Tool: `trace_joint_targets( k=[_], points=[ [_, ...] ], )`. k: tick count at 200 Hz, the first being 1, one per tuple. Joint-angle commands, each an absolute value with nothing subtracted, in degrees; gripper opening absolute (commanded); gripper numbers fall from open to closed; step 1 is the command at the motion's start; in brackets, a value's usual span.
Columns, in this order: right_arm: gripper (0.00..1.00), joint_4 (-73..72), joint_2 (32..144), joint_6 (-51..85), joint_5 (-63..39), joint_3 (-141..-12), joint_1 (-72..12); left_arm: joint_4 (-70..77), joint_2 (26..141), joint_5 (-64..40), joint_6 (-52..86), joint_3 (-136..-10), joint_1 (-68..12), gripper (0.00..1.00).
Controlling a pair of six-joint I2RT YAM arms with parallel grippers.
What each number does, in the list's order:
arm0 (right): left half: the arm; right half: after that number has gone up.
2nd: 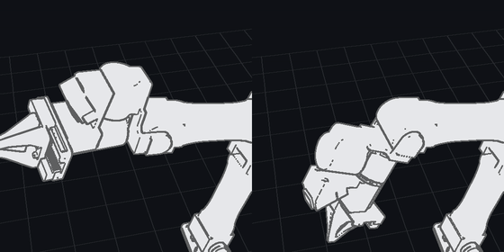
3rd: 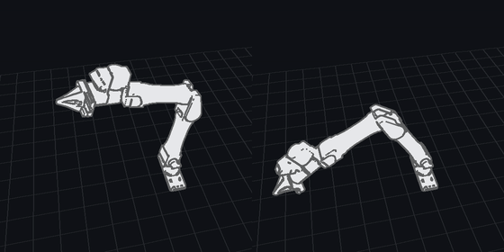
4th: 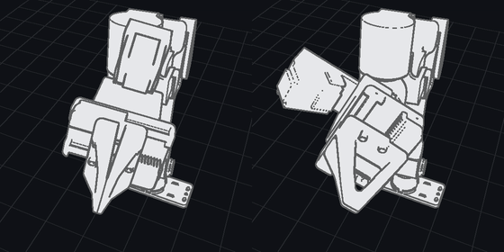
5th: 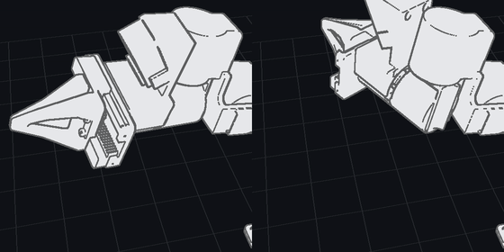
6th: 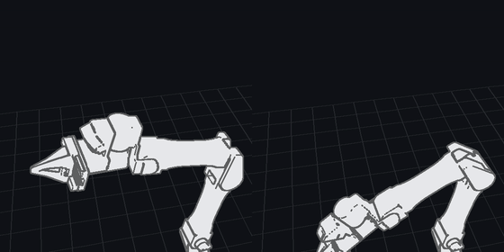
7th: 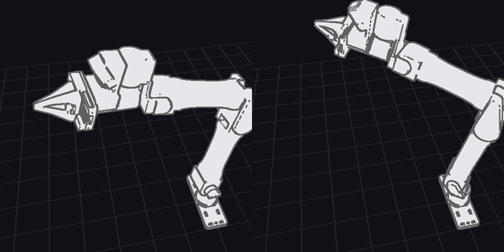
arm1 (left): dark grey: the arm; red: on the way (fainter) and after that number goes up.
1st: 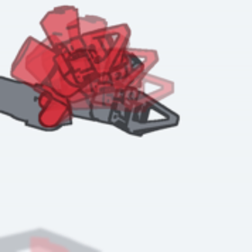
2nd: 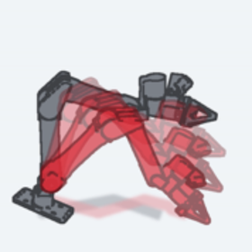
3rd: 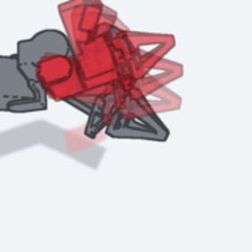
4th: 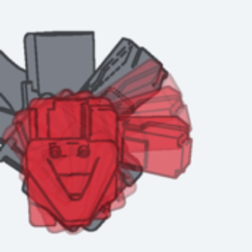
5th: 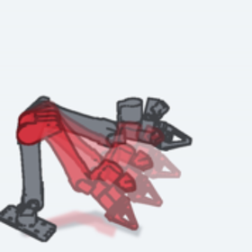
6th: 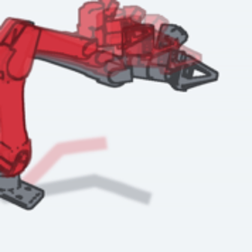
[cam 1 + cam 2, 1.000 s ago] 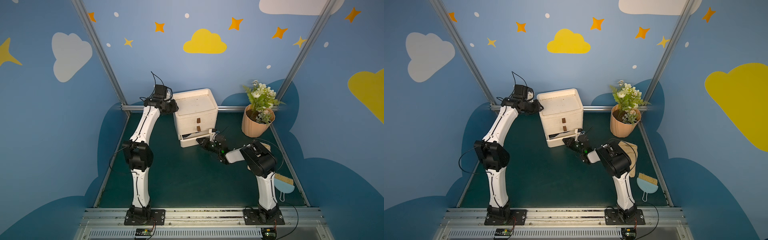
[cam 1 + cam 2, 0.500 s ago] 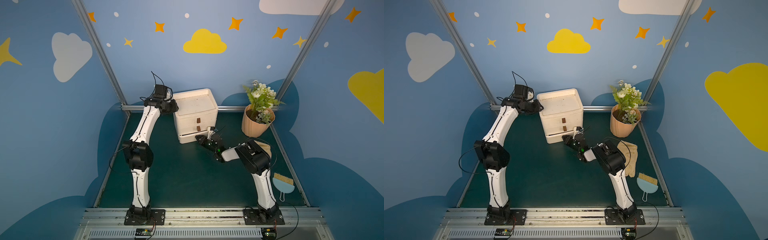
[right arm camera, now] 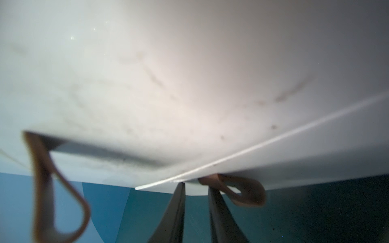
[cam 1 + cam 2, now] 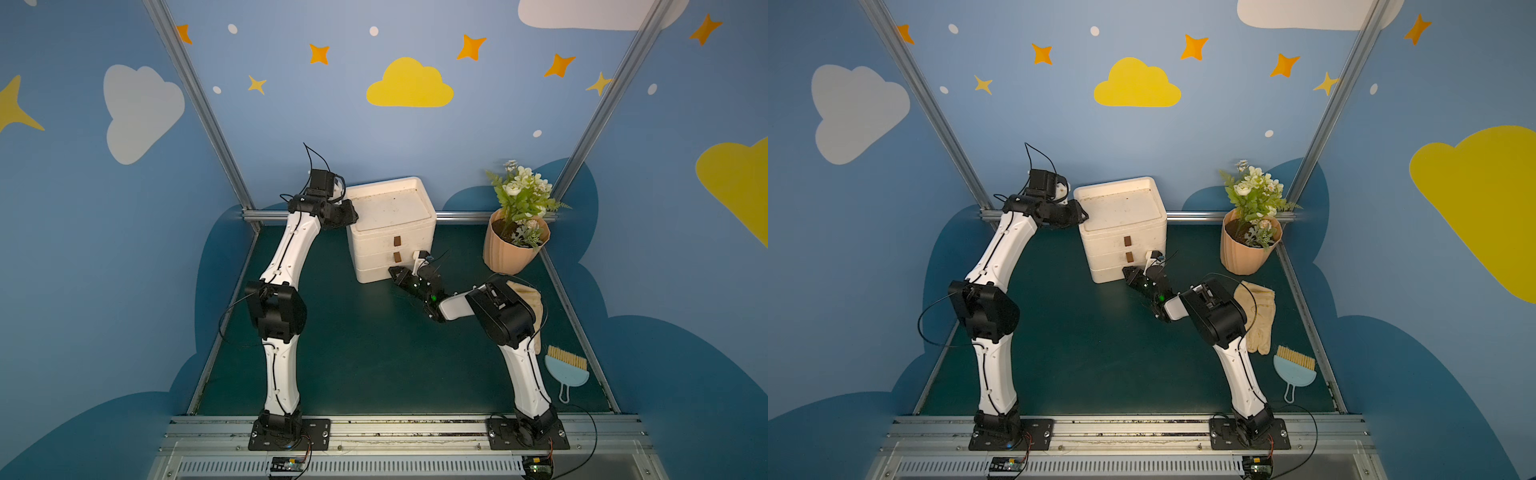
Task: Place the umbrella in the drawer by color
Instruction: Close the drawer in the storage box.
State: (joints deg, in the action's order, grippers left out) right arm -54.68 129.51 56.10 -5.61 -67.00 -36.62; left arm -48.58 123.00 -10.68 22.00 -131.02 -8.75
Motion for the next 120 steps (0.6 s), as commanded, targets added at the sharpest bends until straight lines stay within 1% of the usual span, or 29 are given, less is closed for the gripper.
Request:
trace_joint_targets(
  k=[1,17,35,52,67,80,92,106,120],
  points=[
    [0.34,-55.4,125.7,53.9,-3.2,-64.3,-36.6,-48.9,121.6,-10.9,19.5,-131.3,-9.8,0.45],
    [0.44,-55.0,122.6,52.7,-3.1,-61.7,-37.3,-48.9,120.3,-9.5,19.0,-131.4,-9.7,0.49],
    [0.51,-54.9,118.5,51.5,-2.3,-57.4,-37.9,-49.0,119.0,-9.6,19.4,-132.0,-9.0,0.59],
    [0.53,-54.5,113.8,50.3,-1.6,-52.7,-38.2,-49.8,117.7,-9.2,19.5,-133.0,-8.5,0.65],
    [0.55,-52.8,108.7,48.9,-1.6,-48.8,-38.3,-50.3,115.7,-7.6,19.3,-133.0,-8.3,0.75],
    [0.56,-51.4,103.5,46.4,-1.1,-45.5,-38.3,-50.8,113.0,-6.0,19.3,-132.0,-8.1,0.77],
    [0.59,-49.9,98.0,43.6,0.5,-42.6,-38.3,-49.6,109.1,-5.1,19.3,-128.8,-8.2,0.79],
    [0.61,-48.5,91.3,39.2,2.5,-40.0,-37.9,-45.4,102.7,-4.1,19.4,-121.8,-8.4,0.82],
    [0.64,-40.5,83.8,35.5,1.8,-40.1,-36.3,-40.2,95.0,-2.8,19.9,-113.0,-8.5,0.87]
  ],
)
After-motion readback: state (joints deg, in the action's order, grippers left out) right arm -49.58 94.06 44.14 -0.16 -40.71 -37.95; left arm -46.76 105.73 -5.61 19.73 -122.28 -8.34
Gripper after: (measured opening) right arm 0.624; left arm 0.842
